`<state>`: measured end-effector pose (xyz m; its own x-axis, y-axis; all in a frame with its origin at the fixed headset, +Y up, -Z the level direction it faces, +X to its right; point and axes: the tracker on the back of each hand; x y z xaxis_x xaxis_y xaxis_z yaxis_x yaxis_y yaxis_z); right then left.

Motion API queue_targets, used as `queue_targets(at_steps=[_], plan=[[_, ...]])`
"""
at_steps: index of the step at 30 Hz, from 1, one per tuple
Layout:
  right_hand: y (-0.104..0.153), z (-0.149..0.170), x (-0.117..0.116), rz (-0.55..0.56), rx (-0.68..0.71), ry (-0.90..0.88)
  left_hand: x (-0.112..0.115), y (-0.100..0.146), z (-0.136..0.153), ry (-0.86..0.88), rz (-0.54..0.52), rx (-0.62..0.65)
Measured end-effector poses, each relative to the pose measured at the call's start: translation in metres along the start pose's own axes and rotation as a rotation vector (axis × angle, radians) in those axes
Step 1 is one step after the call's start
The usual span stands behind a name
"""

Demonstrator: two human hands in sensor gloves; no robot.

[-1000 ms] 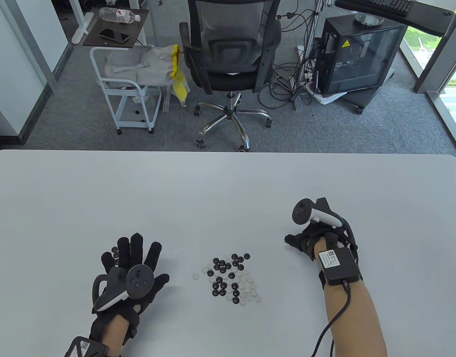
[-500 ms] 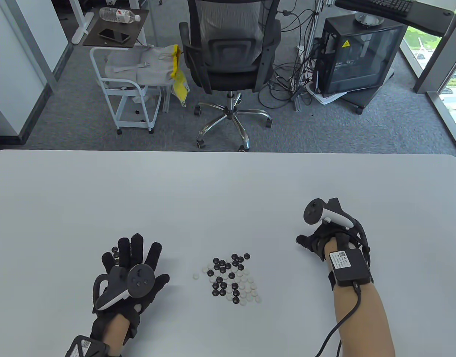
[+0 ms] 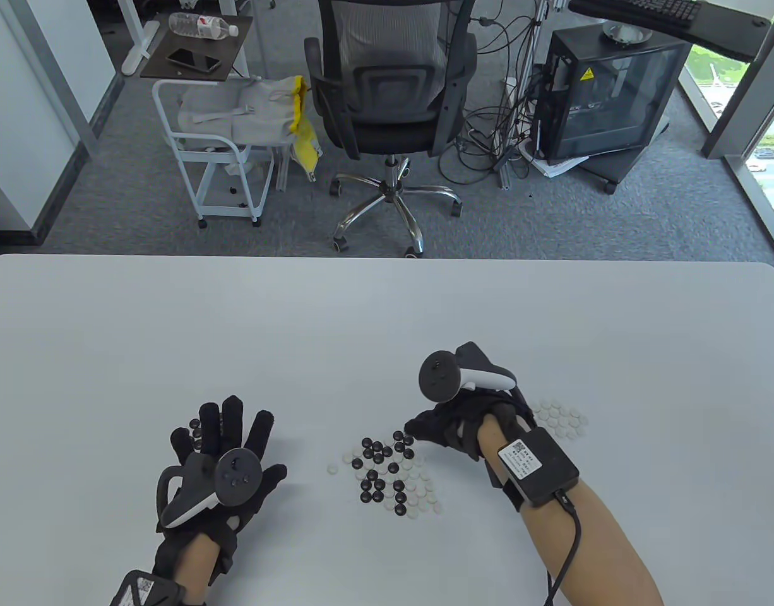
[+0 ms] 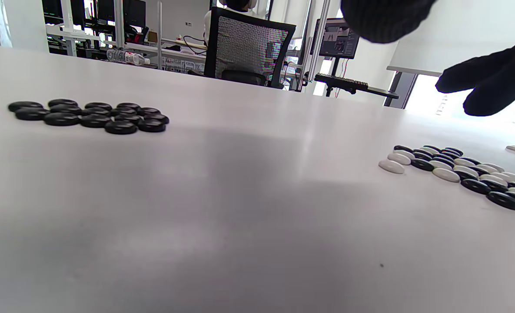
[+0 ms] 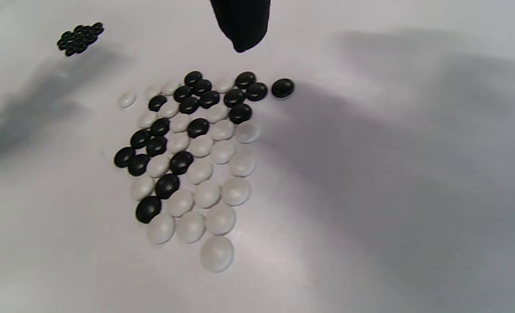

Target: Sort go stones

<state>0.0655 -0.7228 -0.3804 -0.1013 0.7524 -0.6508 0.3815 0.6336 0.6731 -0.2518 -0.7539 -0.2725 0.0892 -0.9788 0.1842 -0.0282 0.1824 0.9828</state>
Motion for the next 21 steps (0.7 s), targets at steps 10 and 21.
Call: queue_targets(at_steps=[10,21], plan=[[-0.037,-0.086,-0.038,-0.113,0.225,0.077,-0.001,0.001,0.002,0.020,-0.013,0.003],[-0.069,-0.092,-0.031,-0.050,0.127,0.073,0.000,0.000,0.004,0.032,-0.010,0.002]])
Point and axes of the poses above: the tracker on the back of each hand, its own z axis roughly to the little-finger side, its own y axis roughly from the fingertips to the wrist, x = y × z, and after that the axes turned 12 degrees about -x, right-handed
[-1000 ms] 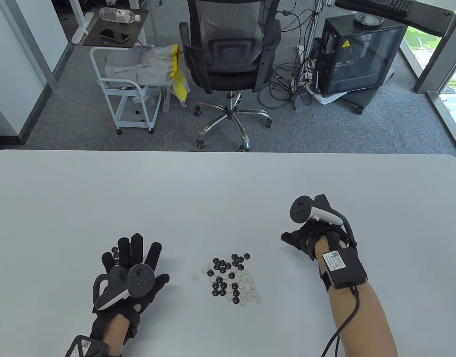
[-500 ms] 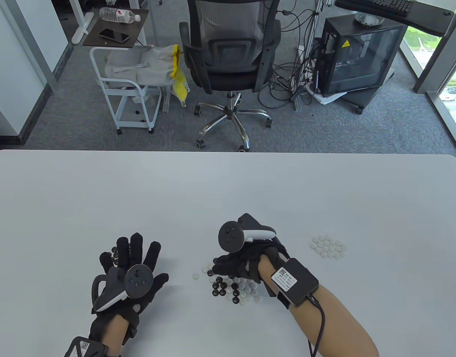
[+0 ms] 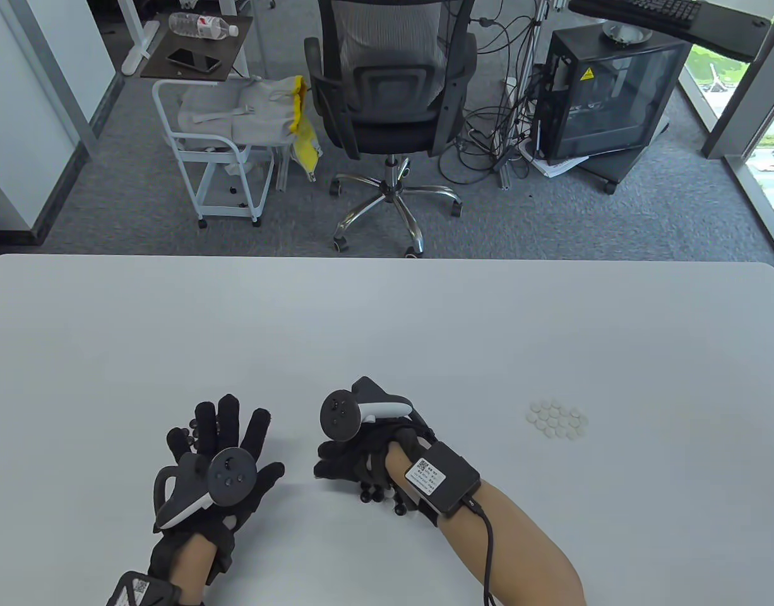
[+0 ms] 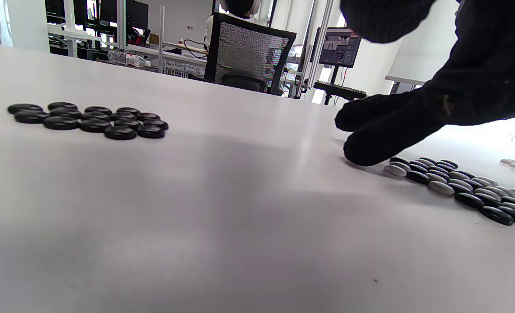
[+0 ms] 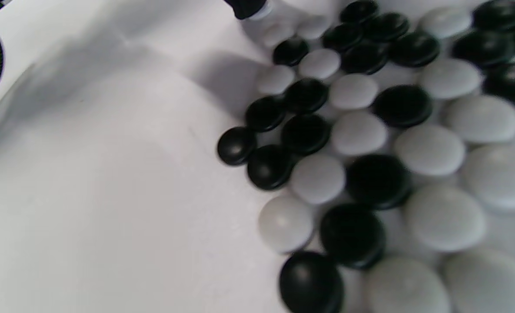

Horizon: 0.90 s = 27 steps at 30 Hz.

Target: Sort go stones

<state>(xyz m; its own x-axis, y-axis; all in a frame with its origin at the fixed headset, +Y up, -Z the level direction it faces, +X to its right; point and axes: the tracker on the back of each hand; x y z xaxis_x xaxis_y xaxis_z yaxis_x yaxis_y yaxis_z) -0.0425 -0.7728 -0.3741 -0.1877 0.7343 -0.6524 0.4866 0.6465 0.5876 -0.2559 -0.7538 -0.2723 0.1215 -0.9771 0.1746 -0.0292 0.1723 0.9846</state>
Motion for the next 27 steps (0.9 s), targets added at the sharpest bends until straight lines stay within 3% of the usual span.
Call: queue_targets(at_steps=[4,7,11,14,20,27], plan=[[0.002,0.049,0.021,0.000,-0.172,-0.076,0.000,0.001,0.001,0.001,-0.002,0.000],[0.016,0.108,0.031,-0.005,-0.336,-0.197,-0.001,0.001,0.002,0.011,-0.005,-0.002],[0.052,0.183,0.027,0.009,-0.518,-0.337,-0.002,0.000,0.005,0.021,-0.004,-0.001],[0.073,0.214,0.019,0.017,-0.590,-0.378,-0.002,-0.001,0.005,0.019,-0.001,0.000],[0.098,0.250,0.005,0.058,-0.679,-0.429,0.004,-0.005,0.002,-0.008,0.021,0.001],[0.112,0.267,-0.004,0.081,-0.713,-0.447,0.005,-0.006,0.000,-0.020,0.020,0.003]])
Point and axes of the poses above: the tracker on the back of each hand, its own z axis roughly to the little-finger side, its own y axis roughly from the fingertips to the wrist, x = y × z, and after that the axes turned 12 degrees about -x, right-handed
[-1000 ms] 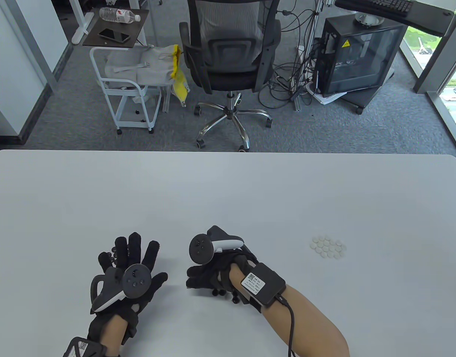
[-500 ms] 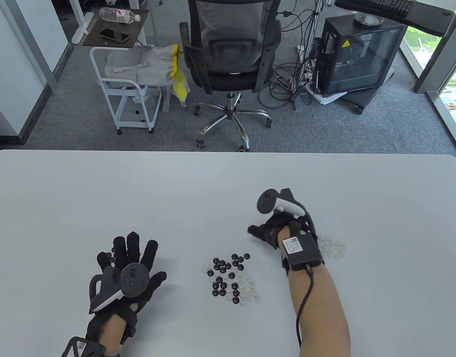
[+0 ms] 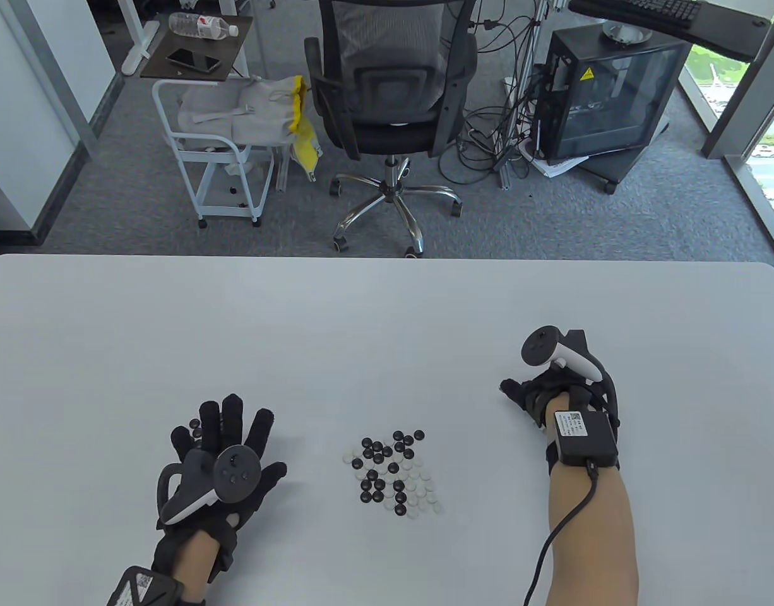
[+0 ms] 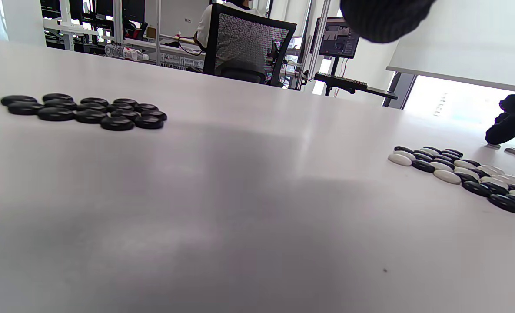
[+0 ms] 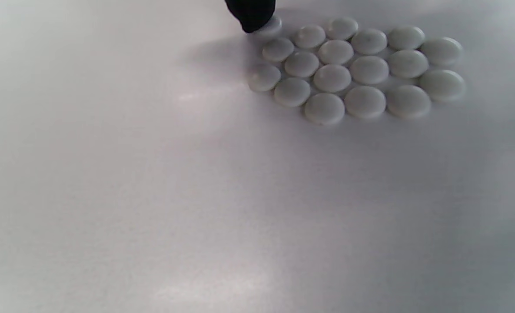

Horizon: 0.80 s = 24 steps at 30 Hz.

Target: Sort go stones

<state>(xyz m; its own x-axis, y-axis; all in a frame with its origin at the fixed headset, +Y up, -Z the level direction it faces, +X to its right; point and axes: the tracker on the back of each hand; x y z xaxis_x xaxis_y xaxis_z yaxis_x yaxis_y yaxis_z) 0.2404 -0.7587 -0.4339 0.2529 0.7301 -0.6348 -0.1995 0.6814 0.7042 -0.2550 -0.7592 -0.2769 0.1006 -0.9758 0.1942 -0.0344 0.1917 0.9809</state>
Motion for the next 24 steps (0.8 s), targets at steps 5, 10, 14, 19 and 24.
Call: queue_targets(at_steps=[5,10,14,19,24], plan=[[0.000,0.009,0.001,-0.003,-0.007,-0.024,0.002,-0.001,0.000,-0.008,0.010,-0.005],[0.008,0.001,0.008,0.024,0.037,-0.027,0.001,-0.001,0.000,-0.002,0.007,-0.007],[0.024,-0.030,0.008,0.030,0.161,0.047,0.001,-0.001,0.000,0.002,0.008,-0.007],[0.058,-0.098,-0.017,-0.021,0.418,0.210,0.001,-0.001,0.000,-0.004,0.008,-0.006],[0.094,-0.160,-0.057,-0.038,0.647,0.346,0.001,0.000,0.000,-0.004,0.000,-0.007]])
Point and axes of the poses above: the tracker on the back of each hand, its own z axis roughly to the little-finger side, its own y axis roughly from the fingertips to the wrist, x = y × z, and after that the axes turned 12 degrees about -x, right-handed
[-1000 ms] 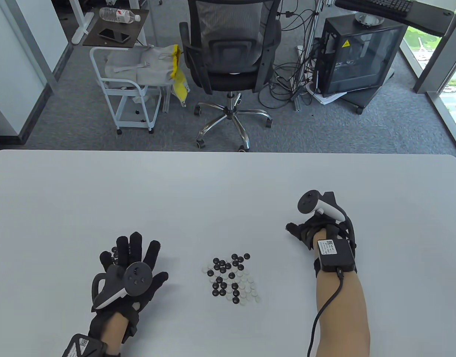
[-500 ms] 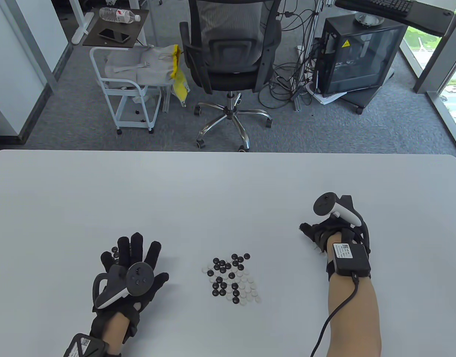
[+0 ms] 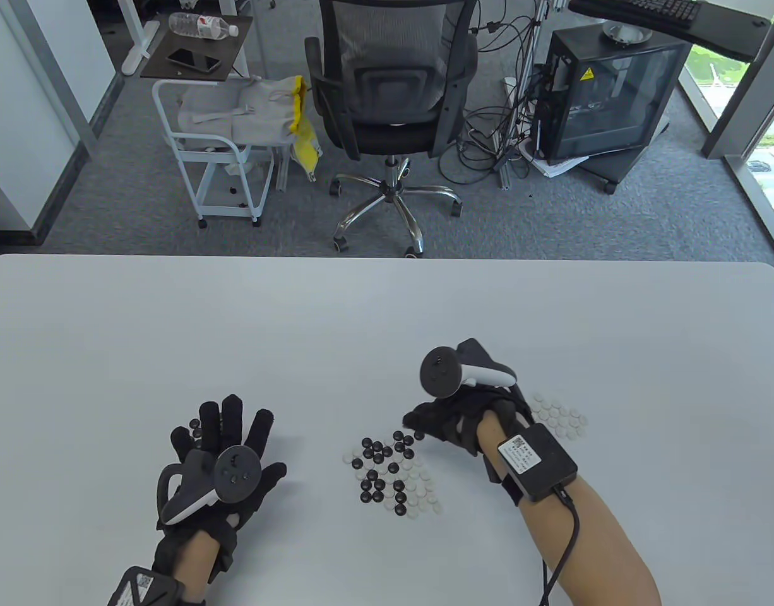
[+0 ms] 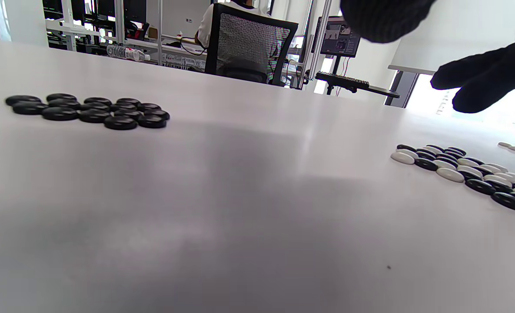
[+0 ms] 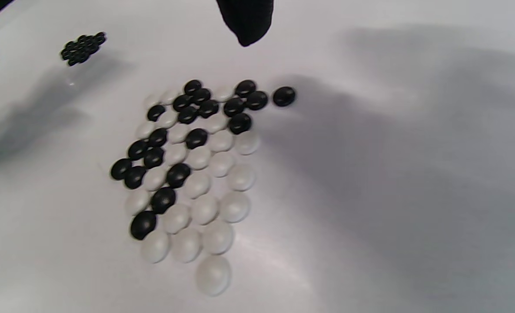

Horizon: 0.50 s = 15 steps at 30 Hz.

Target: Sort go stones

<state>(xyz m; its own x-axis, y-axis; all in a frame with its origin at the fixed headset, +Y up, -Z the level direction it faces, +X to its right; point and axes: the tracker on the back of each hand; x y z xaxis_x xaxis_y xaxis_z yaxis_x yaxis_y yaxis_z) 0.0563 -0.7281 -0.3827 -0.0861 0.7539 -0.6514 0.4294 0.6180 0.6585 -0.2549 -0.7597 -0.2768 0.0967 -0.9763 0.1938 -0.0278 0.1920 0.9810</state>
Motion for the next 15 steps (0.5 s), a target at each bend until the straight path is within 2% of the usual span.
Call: queue_targets(at_steps=[3,7,11,15], plan=[[-0.012,-0.035,-0.014,-0.063,0.105,0.047,0.000,0.000,0.001,0.004,-0.004,-0.001],[-0.030,-0.059,-0.030,-0.098,0.153,0.075,-0.001,0.001,0.002,0.014,-0.011,0.000],[-0.050,-0.067,-0.038,-0.121,0.133,0.085,-0.002,0.001,0.003,0.022,-0.013,-0.002],[-0.065,-0.061,-0.026,-0.072,0.060,0.040,-0.003,0.001,0.004,0.030,-0.012,-0.003]])
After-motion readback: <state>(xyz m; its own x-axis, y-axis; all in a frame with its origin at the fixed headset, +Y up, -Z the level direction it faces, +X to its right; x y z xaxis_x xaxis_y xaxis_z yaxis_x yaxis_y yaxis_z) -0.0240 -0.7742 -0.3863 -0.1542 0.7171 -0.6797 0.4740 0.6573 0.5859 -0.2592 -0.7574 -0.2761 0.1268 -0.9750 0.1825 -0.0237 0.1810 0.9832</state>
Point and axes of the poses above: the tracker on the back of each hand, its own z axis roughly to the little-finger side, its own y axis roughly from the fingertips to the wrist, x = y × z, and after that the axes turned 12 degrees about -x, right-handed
